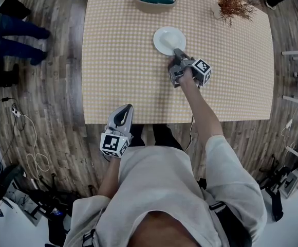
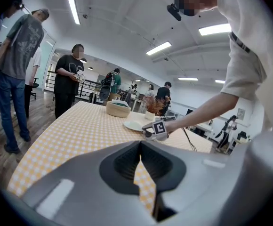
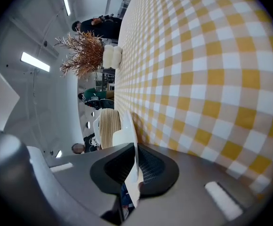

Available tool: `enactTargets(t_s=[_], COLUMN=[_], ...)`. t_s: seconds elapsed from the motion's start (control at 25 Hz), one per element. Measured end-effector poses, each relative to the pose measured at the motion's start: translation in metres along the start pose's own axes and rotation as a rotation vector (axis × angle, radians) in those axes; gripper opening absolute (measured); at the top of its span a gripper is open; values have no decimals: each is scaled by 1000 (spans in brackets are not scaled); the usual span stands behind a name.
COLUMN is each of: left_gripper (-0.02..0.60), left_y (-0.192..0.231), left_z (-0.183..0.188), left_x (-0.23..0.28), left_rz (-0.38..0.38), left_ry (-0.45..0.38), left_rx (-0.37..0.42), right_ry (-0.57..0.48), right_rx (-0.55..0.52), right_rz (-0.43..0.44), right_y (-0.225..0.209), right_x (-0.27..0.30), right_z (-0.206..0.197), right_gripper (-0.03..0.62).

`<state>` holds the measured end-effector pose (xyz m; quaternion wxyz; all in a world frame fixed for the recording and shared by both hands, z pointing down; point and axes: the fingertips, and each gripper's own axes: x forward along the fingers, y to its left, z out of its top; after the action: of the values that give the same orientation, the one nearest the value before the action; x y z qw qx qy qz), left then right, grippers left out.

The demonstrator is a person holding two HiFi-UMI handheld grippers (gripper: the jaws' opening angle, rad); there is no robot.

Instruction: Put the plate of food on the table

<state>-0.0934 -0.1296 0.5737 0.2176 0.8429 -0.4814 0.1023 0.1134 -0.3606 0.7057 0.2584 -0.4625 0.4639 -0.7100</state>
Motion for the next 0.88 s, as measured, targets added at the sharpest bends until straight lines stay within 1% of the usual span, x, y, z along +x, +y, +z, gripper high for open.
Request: enactTargets(t_s=[0.08, 0.16, 0.2, 0.28, 0.36, 0.44, 0.52, 0.56, 0.64, 0.8, 0.88], left_gripper=[9, 9, 9, 11, 9, 9, 9, 9, 9, 9, 9], left_y=[1, 1, 1, 2, 3, 2, -1, -1, -3, -2, -2], left_z=[2, 4, 5, 5, 4, 3, 4, 5, 6, 6, 7], left_x=[1, -1, -1, -2, -2, -3, -3, -3, -3, -3, -3], left_rz=[0, 5, 7, 9, 10, 9, 6, 5, 4, 2, -1], left_ry=[-5, -10, -12, -12, -10, -9, -10, -12, -15, -12, -12], left_rx=[2, 0, 1, 1, 0, -1, 1, 3, 6, 8, 8], right_ry=[-4, -6, -5, -5, -17, -22, -9, 6, 54, 169, 214], right_rx=[-9, -6, -3, 15, 56, 86, 84, 66, -13, -253, -345], right_rz=[-19, -15, -5, 28, 81, 124, 146, 151, 149, 72, 27], right_y=[-1, -1, 1, 6, 11, 13, 16, 18, 20, 20, 20], right_x=[1, 0, -1, -1, -1, -3, -4, -5, -4, -4, -4], right_z=[0, 1, 1, 2, 5, 7, 7, 6, 2, -12, -18], right_gripper=[18, 25, 45, 80, 128, 152, 189, 203, 213, 219, 232])
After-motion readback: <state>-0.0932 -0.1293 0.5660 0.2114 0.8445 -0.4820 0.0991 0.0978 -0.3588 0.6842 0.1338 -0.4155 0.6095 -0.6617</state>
